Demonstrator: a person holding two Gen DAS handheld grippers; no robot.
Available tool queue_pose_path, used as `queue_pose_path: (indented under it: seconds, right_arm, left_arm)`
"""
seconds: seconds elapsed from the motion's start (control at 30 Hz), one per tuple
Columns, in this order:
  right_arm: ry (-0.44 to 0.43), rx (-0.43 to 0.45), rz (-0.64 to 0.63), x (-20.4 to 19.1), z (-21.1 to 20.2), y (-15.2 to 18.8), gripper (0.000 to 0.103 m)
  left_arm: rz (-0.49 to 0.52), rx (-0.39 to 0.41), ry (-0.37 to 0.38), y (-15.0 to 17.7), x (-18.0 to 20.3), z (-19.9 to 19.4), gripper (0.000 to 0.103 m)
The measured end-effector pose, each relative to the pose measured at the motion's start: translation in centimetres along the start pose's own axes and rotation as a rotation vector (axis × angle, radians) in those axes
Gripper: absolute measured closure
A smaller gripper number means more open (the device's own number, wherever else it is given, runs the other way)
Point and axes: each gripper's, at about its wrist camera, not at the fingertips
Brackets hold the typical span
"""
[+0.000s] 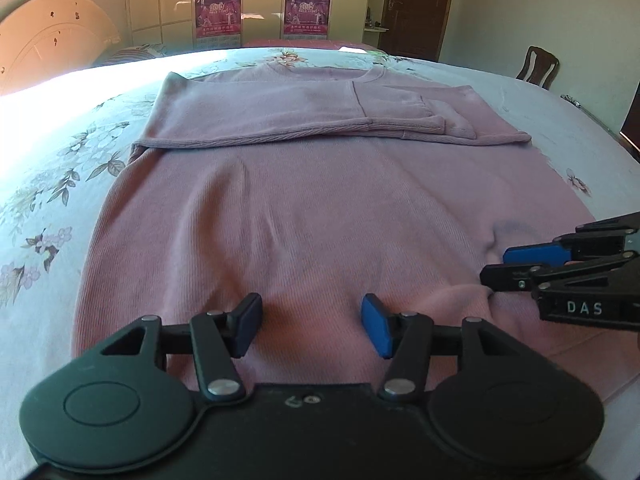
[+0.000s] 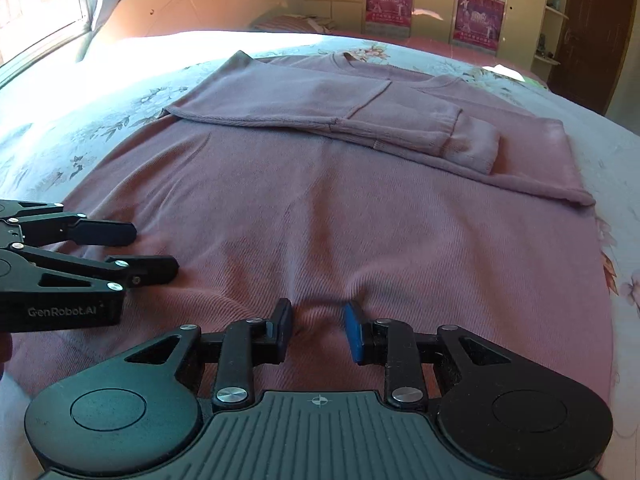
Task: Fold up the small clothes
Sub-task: 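Move both open grippers to the ribbed hem of the sweatshirt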
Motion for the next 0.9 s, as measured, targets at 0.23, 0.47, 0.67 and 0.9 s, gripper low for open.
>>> queue_pose_path:
  seconds: [0.23, 0.47, 0.67, 0.9]
  right_arm:
    - [0.007, 0.004, 0.054, -2.5, -1.7, 0.7, 0.075]
    - [0.029, -0.043, 0.007, -3.1, -3.4, 3.5, 0.075]
    - [0.053, -0.046, 0.0, -2.6, -5.0, 5.0, 0.075]
    - [0.063, 0.018, 0.069, -3.1, -6.7, 5.0, 0.075]
  left_arm:
    - [0.022, 0.011, -0.01, 1.5, 0.3, -1.8, 0.049]
    - [0.01, 0.006, 0.011, 2.7, -0.2, -3.4, 0.049]
    - [-0.021, 0.003, 0.027, 4.2, -1.2, -4.6, 0.047]
    - [-0.023, 0.017, 0.018, 4.4, -0.9, -5.9, 0.049]
Point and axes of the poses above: each gripper's, at about its wrist camera, not at the fingertips, and z roughly the way its jaws point, x to its right, y to its underside, and after that the axes turned 8 degrees about y, right-handed
